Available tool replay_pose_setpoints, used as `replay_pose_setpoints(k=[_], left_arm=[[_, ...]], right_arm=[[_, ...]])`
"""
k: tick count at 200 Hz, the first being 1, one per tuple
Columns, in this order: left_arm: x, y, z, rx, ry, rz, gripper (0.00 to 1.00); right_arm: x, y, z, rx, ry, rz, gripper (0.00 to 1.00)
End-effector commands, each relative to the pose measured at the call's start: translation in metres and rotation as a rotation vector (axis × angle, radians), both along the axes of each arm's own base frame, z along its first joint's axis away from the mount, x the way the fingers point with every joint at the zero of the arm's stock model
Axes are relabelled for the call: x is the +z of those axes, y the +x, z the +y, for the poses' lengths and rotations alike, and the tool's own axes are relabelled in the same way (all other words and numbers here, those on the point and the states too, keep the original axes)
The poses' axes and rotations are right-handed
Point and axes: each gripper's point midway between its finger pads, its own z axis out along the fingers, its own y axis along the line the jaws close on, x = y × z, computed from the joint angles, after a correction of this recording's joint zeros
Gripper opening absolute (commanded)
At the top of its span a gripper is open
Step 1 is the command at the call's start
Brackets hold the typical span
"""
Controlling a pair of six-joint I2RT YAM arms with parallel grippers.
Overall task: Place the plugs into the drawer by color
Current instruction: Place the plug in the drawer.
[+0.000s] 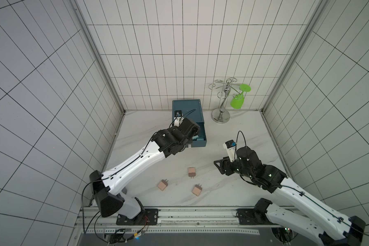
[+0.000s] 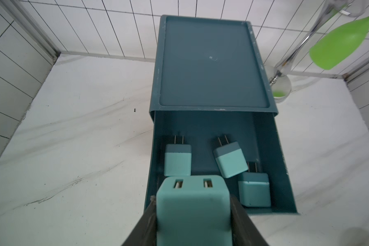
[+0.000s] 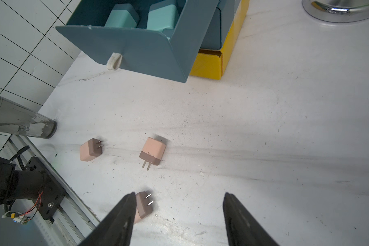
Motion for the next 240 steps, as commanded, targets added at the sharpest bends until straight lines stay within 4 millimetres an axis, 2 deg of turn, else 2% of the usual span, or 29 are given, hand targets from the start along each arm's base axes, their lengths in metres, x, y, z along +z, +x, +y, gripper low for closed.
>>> replay_pose_setpoints(k=[1, 37, 57, 87, 113, 132, 157, 171, 187, 218, 240], left_arm=[[-0.021, 0.013, -0.002, -0.039, 0.040, 0.095, 0.00], [-0.037, 0.041, -0.009, -0.035, 0.060, 0.108, 0.00], [-0.052, 0.053, -0.014, -0.037, 0.038, 0.162, 0.00], [-0.077, 0.058, -0.020, -0.032, 0.040, 0.243, 0.00], [-0.101, 0.061, -0.025, -0.027, 0.065, 0.299, 0.06], [-0.108, 0.063, -0.026, -0.016, 0.073, 0.304, 0.07], [-0.109, 0.066, -0.022, 0.009, 0.100, 0.292, 0.24], [-0.109, 0.067, -0.018, 0.031, 0.121, 0.284, 0.42], [-0.107, 0.066, -0.016, 0.049, 0.152, 0.265, 0.58], [-0.091, 0.062, -0.005, 0.122, 0.254, 0.192, 0.91], [-0.066, 0.056, 0.003, 0.183, 0.321, 0.072, 0.99]], right_arm=[[-0.011, 0.002, -0.005, -0.019, -0.016, -0.001, 0.68], [-0.010, 0.005, -0.006, -0.030, -0.022, -0.009, 0.69], [-0.015, 0.005, -0.005, -0.027, -0.034, 0.005, 0.69], [-0.020, 0.006, -0.003, -0.027, -0.050, 0.019, 0.69], [-0.021, 0.007, -0.001, -0.023, -0.055, 0.027, 0.69], [-0.022, 0.007, 0.000, -0.022, -0.057, 0.030, 0.69], [-0.024, 0.008, 0.000, -0.025, -0.062, 0.031, 0.69], [-0.024, 0.009, 0.000, -0.025, -0.063, 0.033, 0.69], [-0.025, 0.010, 0.002, -0.025, -0.064, 0.036, 0.69], [-0.030, 0.011, 0.004, -0.023, -0.078, 0.049, 0.69], [-0.035, 0.013, 0.004, -0.025, -0.094, 0.054, 0.69]])
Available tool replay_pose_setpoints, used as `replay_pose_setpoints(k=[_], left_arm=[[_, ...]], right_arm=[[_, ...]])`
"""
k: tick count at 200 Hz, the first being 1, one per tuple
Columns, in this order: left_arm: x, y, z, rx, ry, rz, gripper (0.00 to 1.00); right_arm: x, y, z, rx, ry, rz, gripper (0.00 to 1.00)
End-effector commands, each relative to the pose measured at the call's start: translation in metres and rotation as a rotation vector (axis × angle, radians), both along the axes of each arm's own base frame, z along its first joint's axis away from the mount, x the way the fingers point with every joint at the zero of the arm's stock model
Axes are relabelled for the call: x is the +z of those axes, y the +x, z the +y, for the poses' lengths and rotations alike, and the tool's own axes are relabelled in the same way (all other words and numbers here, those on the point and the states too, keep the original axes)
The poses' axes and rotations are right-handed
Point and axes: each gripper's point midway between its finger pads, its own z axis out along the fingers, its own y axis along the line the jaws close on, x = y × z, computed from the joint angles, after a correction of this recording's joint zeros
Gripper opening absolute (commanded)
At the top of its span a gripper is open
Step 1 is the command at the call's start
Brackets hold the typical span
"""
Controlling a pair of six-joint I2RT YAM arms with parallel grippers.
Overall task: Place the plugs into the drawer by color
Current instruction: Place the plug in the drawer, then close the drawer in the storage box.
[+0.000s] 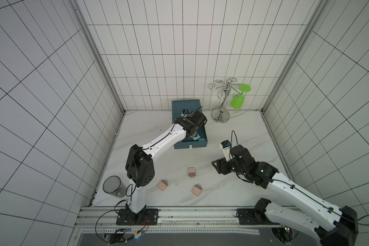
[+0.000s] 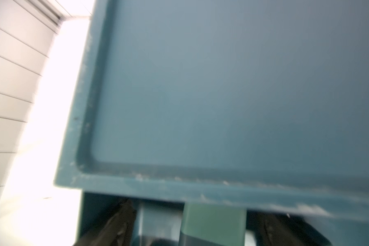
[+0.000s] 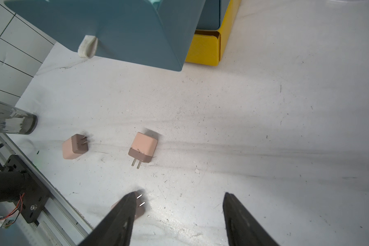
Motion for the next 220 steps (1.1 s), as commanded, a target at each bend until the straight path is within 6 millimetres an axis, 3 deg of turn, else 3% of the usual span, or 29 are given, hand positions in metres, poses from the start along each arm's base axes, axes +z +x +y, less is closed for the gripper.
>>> replay_pose_setpoints(k=[1, 28, 64, 85, 135, 164, 179, 198, 220], left_arm=[[0.022, -0.012, 0.010, 0.046, 0.128, -0.105, 0.99], [0.050, -0.030, 0.006, 0.051, 0.187, -0.237, 0.99], [0.085, -0.058, -0.018, -0.005, 0.240, -0.427, 0.99], [0.092, -0.064, -0.031, -0.050, 0.232, -0.445, 0.99], [0.106, -0.078, -0.041, -0.075, 0.314, -0.460, 0.99], [0.115, -0.080, -0.032, -0.079, 0.312, -0.446, 0.99], [0.123, -0.079, -0.024, -0.137, 0.233, -0.396, 0.96], [0.134, -0.076, -0.011, -0.268, -0.067, -0.332, 0.89], [0.162, -0.078, 0.016, -0.345, -0.327, -0.414, 0.84]], right_arm=[[-0.007, 0.005, -0.003, -0.017, -0.020, -0.004, 0.69], [-0.011, 0.008, 0.000, -0.017, -0.032, 0.000, 0.69], [-0.014, 0.008, 0.005, 0.011, -0.034, 0.007, 0.68], [-0.010, 0.003, 0.005, 0.036, -0.019, -0.005, 0.68], [0.013, 0.003, -0.002, 0.021, 0.033, -0.085, 0.69], [0.028, -0.010, 0.011, 0.091, 0.083, -0.071, 0.66], [0.037, -0.022, 0.021, 0.131, 0.072, -0.094, 0.66], [0.042, -0.038, 0.036, 0.162, 0.067, -0.121, 0.66], [0.040, -0.044, 0.052, 0.181, 0.062, -0.143, 0.65]])
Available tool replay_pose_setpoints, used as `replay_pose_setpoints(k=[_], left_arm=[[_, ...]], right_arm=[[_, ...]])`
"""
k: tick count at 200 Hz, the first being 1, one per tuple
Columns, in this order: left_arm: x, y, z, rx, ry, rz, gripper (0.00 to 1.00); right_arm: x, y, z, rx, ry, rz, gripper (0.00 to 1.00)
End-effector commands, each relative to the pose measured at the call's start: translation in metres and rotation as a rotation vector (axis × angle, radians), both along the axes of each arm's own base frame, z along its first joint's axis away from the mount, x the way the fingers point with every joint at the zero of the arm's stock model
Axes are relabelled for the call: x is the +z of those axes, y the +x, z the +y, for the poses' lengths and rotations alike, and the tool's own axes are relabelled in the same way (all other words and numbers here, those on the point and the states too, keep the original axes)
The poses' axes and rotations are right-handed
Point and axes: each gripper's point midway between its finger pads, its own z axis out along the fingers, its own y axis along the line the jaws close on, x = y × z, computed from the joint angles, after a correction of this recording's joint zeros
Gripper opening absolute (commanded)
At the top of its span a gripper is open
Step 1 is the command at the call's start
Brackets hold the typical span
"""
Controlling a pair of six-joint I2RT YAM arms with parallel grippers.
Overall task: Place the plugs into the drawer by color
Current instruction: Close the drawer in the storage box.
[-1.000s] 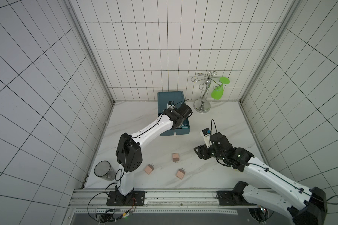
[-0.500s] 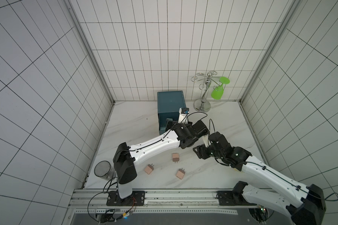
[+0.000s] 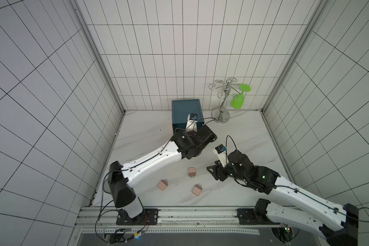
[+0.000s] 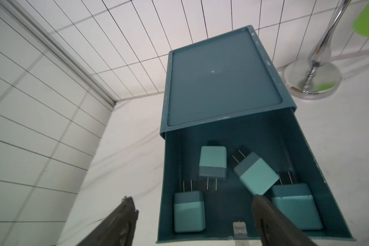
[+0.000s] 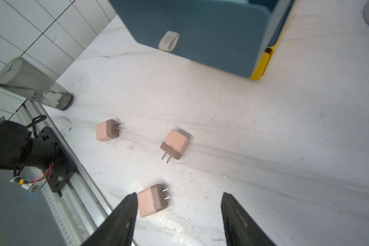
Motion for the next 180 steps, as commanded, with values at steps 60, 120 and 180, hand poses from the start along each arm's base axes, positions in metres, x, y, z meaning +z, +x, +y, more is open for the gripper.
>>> replay_pose_setpoints(k=[60, 120, 180], left_arm=[[0.029, 0.042, 0.040, -0.167, -0.483, 0.009, 0.75], [-0.009, 0.122, 0.052, -0.097, -0.504, 0.109, 0.72], [-0.069, 0.154, 0.047, -0.084, -0.451, 0.242, 0.41]], right_arm=[[0.026, 0.034, 0.069, -0.032, 0.005, -0.129, 0.65], [0.031, 0.082, 0.078, -0.048, 0.116, -0.046, 0.62], [0.028, 0.107, 0.102, -0.032, 0.068, -0.074, 0.56]])
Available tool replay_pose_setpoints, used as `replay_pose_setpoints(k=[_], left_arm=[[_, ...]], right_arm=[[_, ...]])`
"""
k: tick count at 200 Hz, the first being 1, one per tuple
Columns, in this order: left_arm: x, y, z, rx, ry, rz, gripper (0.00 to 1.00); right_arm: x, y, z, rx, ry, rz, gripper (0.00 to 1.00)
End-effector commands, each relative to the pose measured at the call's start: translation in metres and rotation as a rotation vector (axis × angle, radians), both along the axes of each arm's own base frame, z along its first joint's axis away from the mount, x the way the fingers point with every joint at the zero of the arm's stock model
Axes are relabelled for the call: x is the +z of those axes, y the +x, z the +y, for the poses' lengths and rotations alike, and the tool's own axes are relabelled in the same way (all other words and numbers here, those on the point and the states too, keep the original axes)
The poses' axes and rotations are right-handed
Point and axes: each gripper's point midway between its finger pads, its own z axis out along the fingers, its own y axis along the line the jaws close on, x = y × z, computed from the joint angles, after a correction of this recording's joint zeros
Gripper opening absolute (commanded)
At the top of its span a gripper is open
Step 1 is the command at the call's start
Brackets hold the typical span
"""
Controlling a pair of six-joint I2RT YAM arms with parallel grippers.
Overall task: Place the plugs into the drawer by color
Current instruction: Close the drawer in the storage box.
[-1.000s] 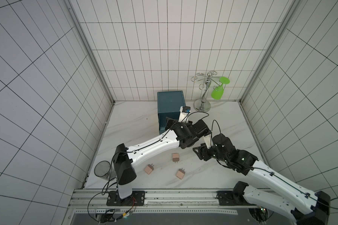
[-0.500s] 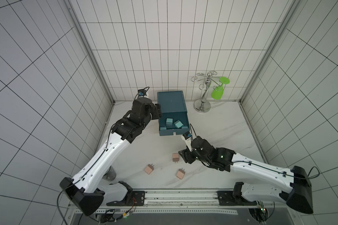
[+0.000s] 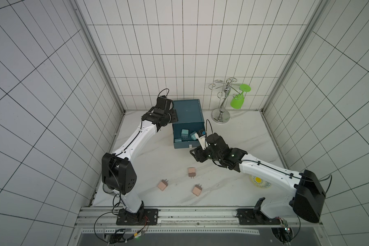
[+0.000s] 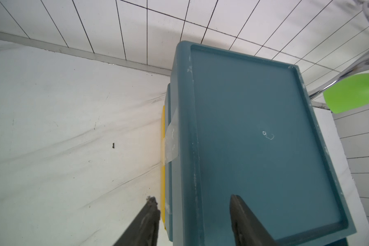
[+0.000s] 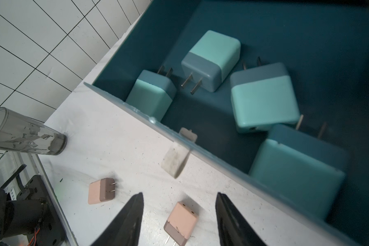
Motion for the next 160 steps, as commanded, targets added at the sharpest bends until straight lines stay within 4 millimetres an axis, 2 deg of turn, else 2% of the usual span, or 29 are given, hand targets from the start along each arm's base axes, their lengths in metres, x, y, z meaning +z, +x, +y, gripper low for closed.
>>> replay_pose_setpoints(k=[1, 21, 30, 35, 70, 82, 103, 160], left_arm=[[-0.021, 0.009, -0.003, -0.028, 0.015, 0.046, 0.40], [-0.039, 0.010, -0.003, -0.033, 0.032, 0.079, 0.33], [-0.047, 0.011, -0.003, -0.039, 0.037, 0.096, 0.22], [-0.050, 0.011, -0.002, -0.040, 0.038, 0.106, 0.21], [-0.070, 0.006, -0.007, -0.074, 0.032, 0.181, 0.20], [-0.074, 0.006, -0.009, -0.086, 0.031, 0.187, 0.20], [-0.080, 0.004, -0.010, -0.101, 0.030, 0.203, 0.19], [-0.077, -0.003, -0.019, -0.147, -0.011, 0.207, 0.17]], right_arm=[[0.026, 0.015, 0.013, 0.002, 0.024, -0.064, 0.56], [0.025, 0.027, 0.016, -0.025, -0.021, -0.081, 0.55], [0.023, 0.032, 0.019, -0.029, -0.044, -0.085, 0.54], [0.022, 0.034, 0.021, -0.029, -0.051, -0.090, 0.53], [0.014, 0.056, 0.037, -0.039, -0.127, -0.108, 0.49], [0.017, 0.059, 0.043, -0.038, -0.156, -0.115, 0.45], [0.024, 0.063, 0.054, -0.037, -0.165, -0.148, 0.44], [0.022, 0.125, 0.048, -0.171, -0.270, -0.197, 0.44]])
